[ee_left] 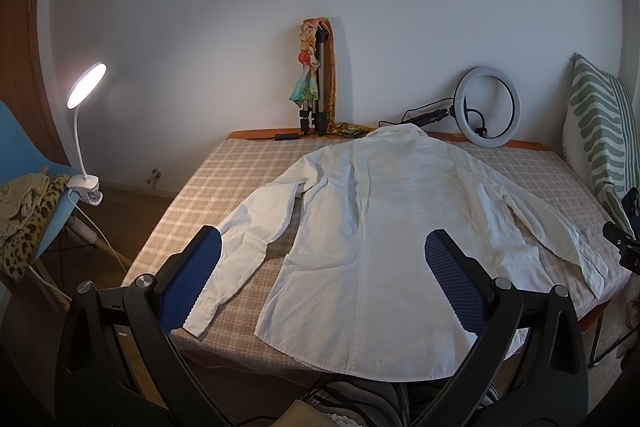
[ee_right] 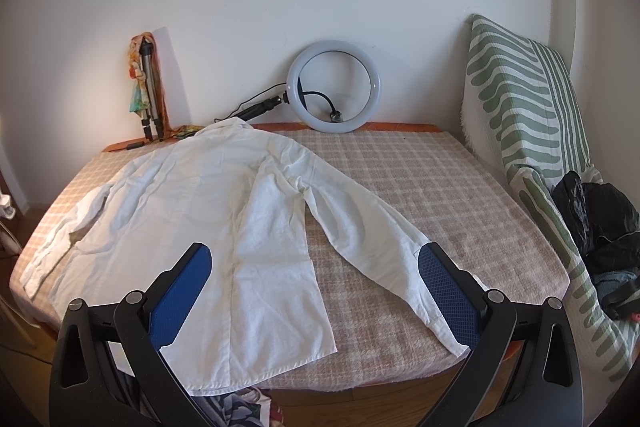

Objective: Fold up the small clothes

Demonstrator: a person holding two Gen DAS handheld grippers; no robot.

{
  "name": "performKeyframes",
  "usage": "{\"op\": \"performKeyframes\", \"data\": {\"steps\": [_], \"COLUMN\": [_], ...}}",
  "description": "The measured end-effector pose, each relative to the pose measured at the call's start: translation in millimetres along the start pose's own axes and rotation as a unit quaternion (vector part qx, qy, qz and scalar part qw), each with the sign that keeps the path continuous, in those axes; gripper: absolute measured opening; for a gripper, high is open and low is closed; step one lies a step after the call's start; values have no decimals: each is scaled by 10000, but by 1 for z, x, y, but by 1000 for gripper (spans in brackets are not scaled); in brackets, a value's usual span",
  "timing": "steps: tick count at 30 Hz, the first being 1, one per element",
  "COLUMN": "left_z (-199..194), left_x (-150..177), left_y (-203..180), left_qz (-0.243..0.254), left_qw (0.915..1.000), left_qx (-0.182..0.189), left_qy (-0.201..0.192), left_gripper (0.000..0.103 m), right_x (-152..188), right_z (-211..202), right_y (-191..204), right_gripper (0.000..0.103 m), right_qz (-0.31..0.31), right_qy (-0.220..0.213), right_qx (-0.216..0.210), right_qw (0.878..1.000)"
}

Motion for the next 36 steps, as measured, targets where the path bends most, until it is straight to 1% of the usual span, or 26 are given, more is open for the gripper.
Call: {"op": "performKeyframes", "data": {"steps": [11,14,16,18,22,25,28,30,33,36], "left_z": [11,23,31,38,59,82,112,134,165,192], "left_x": [3,4,7,7,9,12,18,23,30,37], "left_y": [14,30,44,57,83,104,130,150,179,204], "left_qz": [-64,-175,-246,-251,-175,-133,-193,-346,-683,-969], "left_qw": [10000,9997,9996,9996,9998,9995,9984,9964,9915,9856], "left_qx": [-37,-78,-3,65,-6,-11,-1,30,243,411], "left_qy": [59,120,119,57,132,272,539,770,1080,1325], "left_gripper": [103,103,103,103,103,103,96,93,91,91], "right_x": [2,1,2,2,-3,-7,-12,-17,-23,-28], "right_z": [1,0,0,1,4,4,3,4,10,19], "right_y": [1,4,6,8,16,20,26,32,37,42], "right_gripper": [103,103,103,103,103,103,103,103,103,103], "right_qz": [-4,-22,-37,-57,-131,-154,-256,-343,-392,-375], "right_qy": [14,33,37,48,61,-86,-352,-452,-414,-320], "right_qx": [18,38,45,38,-25,-5,-94,-120,-153,-298], "right_qw": [10000,10000,10000,10000,9999,9998,9990,9983,9983,9983]}}
Point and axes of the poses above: each gripper's, at about its wrist camera, not at the fingertips, and z roughly the way its jaws point, y to its left, x to its underside, the point moved 9 cm from there along z, roughly the way its jaws point, and after that the axes turned 15 degrees about y, right-handed, at the moved point
